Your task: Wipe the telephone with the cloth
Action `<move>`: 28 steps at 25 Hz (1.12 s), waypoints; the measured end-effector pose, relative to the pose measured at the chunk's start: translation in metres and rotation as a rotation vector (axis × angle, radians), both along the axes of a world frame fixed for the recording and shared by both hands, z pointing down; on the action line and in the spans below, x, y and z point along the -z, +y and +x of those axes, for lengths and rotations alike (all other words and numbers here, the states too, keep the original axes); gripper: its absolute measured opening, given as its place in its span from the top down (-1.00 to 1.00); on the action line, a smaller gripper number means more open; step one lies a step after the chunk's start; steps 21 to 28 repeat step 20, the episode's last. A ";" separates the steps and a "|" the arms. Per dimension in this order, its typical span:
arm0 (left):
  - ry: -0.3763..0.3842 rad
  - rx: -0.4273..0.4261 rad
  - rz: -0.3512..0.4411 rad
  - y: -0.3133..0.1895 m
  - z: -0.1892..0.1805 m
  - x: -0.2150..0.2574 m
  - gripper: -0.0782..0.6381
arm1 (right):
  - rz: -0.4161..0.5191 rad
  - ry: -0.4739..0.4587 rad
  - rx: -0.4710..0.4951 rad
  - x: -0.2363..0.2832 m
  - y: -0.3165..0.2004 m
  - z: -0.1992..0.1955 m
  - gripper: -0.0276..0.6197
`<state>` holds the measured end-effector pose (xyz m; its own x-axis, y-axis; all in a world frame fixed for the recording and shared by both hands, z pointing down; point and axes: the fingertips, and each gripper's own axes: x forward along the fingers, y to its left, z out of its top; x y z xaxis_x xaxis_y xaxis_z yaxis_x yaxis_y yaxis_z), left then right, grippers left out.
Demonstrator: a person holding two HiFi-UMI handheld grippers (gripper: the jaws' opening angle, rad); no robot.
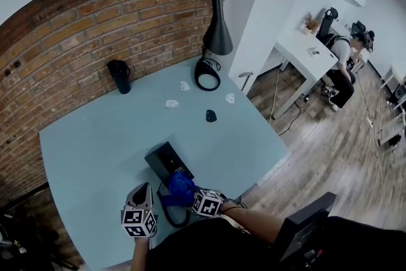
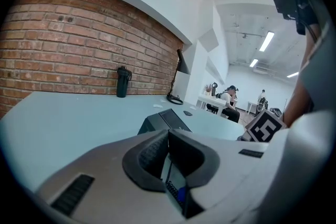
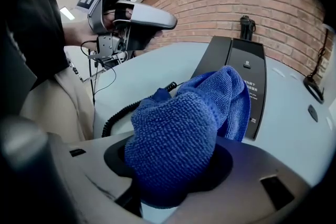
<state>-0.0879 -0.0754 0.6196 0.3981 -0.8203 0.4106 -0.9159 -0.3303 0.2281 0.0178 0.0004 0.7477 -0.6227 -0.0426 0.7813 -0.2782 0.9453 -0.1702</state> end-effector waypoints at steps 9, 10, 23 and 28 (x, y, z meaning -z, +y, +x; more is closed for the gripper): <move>-0.008 -0.011 -0.002 0.005 0.005 -0.006 0.73 | 0.003 0.005 -0.016 -0.004 0.002 -0.001 0.25; -0.008 -0.013 -0.003 0.006 0.006 -0.007 0.73 | 0.004 0.005 -0.017 -0.004 0.001 -0.001 0.25; -0.016 -0.014 -0.023 0.018 0.010 -0.008 0.73 | 0.010 -0.003 -0.005 -0.008 0.009 -0.002 0.25; -0.016 -0.014 -0.023 0.018 0.010 -0.008 0.73 | 0.010 -0.003 -0.005 -0.008 0.009 -0.002 0.25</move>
